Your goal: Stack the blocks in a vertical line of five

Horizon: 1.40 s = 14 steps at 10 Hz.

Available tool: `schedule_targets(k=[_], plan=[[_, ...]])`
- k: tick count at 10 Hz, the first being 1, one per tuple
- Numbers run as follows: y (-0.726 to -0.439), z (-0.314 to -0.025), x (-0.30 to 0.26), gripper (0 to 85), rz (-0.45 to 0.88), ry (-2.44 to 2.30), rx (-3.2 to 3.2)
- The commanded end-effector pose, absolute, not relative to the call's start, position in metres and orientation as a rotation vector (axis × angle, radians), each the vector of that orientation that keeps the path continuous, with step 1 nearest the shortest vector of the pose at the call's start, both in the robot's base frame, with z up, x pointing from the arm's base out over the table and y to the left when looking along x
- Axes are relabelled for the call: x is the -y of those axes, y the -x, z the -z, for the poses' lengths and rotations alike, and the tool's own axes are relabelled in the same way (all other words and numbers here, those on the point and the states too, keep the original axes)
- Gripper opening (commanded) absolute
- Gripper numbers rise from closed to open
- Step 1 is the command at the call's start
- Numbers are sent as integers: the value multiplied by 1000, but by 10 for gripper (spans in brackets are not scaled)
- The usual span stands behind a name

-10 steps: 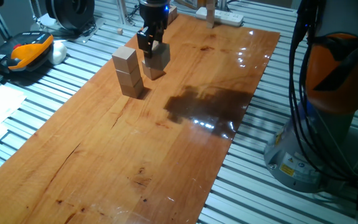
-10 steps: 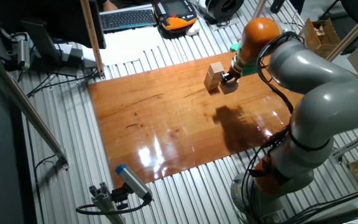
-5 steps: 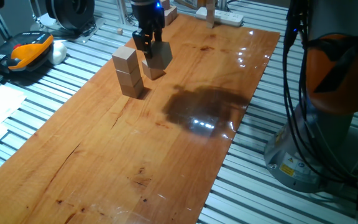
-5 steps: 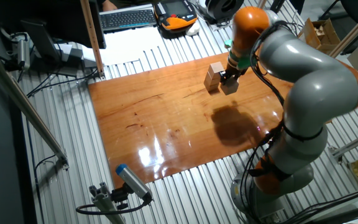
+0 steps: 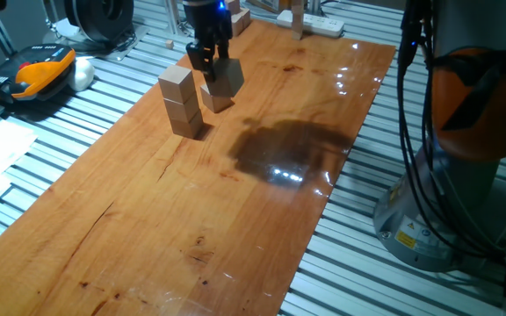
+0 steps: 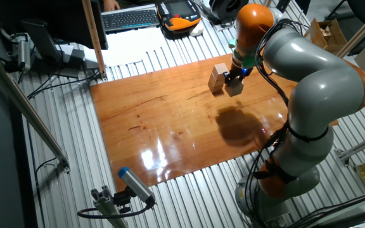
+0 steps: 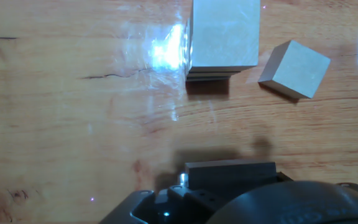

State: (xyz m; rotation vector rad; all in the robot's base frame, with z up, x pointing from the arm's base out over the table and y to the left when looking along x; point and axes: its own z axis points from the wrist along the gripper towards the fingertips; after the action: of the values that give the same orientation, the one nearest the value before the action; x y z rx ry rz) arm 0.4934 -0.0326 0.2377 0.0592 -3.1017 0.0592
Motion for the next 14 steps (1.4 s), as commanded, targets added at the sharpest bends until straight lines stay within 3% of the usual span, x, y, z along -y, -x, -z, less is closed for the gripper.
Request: schedule_targets(k=[1,6,14], plan=[[-494,-238,33,0,-56,-57,3104],[-503,-251,31,0,-36,-37,3111],[-543,-255,34,0,-41,-30,3141]])
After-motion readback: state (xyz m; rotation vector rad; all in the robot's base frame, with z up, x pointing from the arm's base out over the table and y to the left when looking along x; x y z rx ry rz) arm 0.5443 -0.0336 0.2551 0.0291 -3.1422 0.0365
